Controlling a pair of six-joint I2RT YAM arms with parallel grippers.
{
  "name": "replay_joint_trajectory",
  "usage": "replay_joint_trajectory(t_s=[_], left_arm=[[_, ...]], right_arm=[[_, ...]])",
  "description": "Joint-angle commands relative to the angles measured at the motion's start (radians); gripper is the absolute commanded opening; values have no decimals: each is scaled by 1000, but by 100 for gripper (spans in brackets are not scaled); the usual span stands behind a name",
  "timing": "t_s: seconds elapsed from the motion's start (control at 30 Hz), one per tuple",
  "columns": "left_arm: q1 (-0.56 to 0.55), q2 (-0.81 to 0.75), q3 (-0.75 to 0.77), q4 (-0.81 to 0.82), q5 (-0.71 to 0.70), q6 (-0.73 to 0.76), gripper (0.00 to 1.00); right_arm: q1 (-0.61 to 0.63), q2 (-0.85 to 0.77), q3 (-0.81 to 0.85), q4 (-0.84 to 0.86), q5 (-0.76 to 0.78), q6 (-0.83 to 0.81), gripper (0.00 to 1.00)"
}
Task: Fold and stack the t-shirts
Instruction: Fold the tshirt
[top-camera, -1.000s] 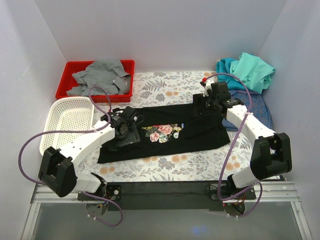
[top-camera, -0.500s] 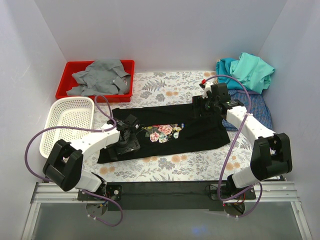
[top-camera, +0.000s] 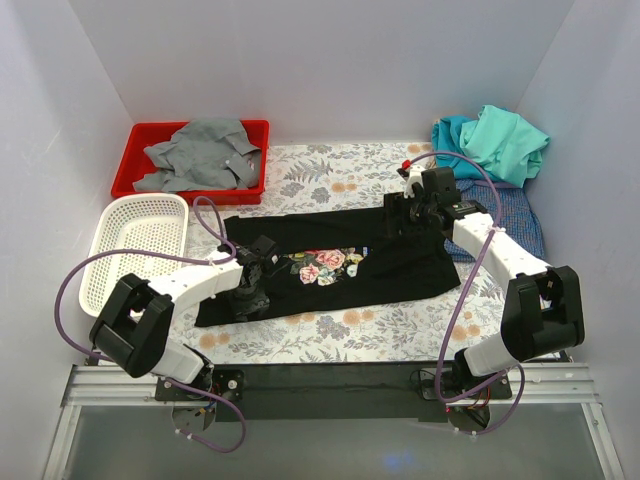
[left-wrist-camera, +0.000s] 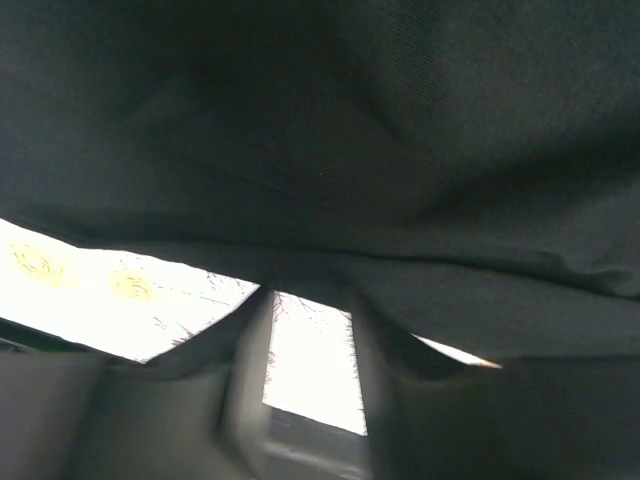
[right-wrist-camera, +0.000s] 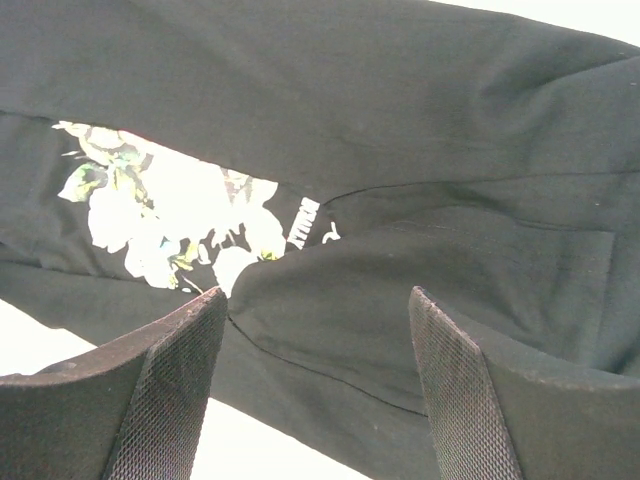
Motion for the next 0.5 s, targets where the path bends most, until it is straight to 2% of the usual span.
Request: replay_joint_trajectory(t_s=[0.0,0.03,0.07,0.1,0.37,0.4,0.47], left_arm=[[-6,-14,6,1,-8,-4,27],[-8,-17,6,-6,-8,-1,20],[-8,-17,10,-9,-8,4,4],[-6,-18,15,-12,-7,6,0],[-8,-26,30,-41,-37,10,0],[-10,-32,35,-41,-42,7,24],[-10,-78,34,-42,-54,-7,62]], right_arm=[[4,-5,-20,21,-45,-4,79],[4,-5,-32,21,-46,-5,79],[4,-5,-37,19,-43,-8,79],[4,-5,-40,19,-42,-10,79],[4,0,-52,21,-48,-10,78],[4,4,-54,21,-53,-8,78],[4,10,-51,21,-56,-10,78]])
